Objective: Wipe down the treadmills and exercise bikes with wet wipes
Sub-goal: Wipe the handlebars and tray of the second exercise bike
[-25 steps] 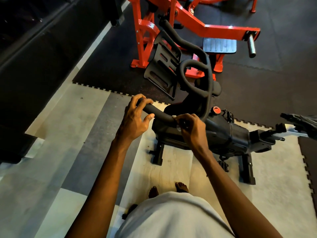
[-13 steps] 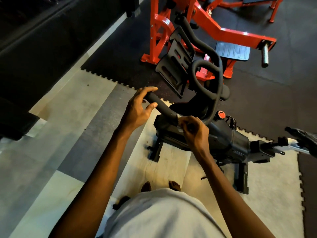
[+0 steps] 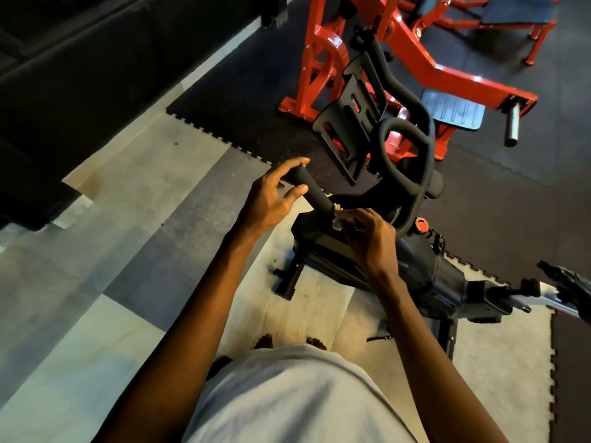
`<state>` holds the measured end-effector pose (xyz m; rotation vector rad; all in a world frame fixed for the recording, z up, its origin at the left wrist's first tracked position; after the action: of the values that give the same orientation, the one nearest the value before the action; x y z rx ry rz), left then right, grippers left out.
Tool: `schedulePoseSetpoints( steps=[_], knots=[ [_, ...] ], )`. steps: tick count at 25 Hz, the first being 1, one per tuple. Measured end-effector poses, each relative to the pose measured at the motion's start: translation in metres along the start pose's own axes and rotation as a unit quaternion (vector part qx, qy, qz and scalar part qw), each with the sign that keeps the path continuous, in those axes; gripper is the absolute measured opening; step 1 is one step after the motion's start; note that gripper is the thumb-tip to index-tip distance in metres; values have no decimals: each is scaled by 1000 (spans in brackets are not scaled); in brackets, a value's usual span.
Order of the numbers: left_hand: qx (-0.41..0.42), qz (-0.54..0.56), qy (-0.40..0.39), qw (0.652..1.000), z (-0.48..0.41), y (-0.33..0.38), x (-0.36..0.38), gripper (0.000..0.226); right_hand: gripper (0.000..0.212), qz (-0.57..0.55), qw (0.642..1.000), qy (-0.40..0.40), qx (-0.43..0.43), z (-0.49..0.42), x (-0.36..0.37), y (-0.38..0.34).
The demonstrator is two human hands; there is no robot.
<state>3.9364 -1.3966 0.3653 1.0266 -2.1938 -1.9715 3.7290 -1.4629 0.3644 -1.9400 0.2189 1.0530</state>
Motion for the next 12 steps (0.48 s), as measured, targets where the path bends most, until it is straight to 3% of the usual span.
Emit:
schedulePoseSetpoints(
  steps=[6, 12],
  knots=[
    [1, 52, 18, 998, -1, 2, -3, 40, 21, -85, 996, 25, 21, -13, 13, -4],
    [2, 58, 29, 998, -1, 0, -3, 38, 37, 16, 998, -1, 53, -6, 7, 3]
  ],
)
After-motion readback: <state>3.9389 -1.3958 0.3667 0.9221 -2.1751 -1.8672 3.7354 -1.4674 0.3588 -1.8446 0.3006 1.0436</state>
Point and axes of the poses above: each hand's wrist, its own z-axis away from the middle knuckle, its own x-axis out of the palm, y = z × x, the point moved 10 cm from there along -z, towards the middle knuckle, and after that the axes turned 1 degree about z, right-handed, at the moved point
